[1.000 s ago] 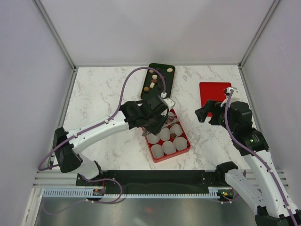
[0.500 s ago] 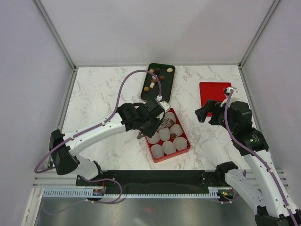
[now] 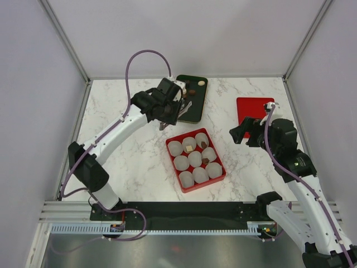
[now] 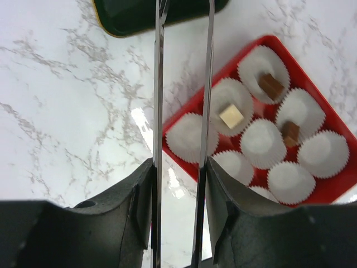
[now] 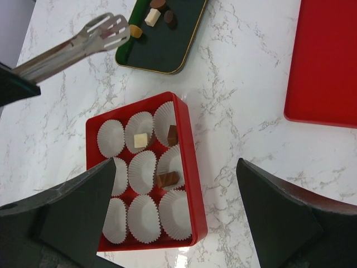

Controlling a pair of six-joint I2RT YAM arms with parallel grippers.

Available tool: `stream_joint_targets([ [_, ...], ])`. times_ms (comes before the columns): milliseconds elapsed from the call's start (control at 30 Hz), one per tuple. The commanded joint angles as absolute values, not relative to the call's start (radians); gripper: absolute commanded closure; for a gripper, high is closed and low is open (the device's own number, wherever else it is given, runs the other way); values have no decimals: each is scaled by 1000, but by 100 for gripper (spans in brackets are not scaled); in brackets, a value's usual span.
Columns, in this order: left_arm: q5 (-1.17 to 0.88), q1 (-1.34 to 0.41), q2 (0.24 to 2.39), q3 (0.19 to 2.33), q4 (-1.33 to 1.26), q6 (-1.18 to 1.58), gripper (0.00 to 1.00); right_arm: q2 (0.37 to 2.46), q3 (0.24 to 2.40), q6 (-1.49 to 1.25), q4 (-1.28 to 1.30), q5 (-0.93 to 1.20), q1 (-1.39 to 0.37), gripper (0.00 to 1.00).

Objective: Pack the chocolate

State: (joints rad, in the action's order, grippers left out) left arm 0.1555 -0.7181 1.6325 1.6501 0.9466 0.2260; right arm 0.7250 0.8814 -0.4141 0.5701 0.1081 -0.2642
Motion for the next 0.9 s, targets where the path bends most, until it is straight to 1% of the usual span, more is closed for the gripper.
stream_joint_targets([
  [0,172,-655,1730,1748,873,169,54,735,871,-431,515,133,-264,2],
  [133,201,-629,1854,1833,856,144,54,745,867,-445,486,149,-262,2],
  [333,193,-617,2002,1920,830,152,54,761,873,-443,477,147,-261,2],
  [667,189,-607,2141,1967,796,170,53,769,857,-437,469,130,-262,2],
  [867,175,-601,2171,1973,770,166,53,778,858,-433,466,123,-262,2],
])
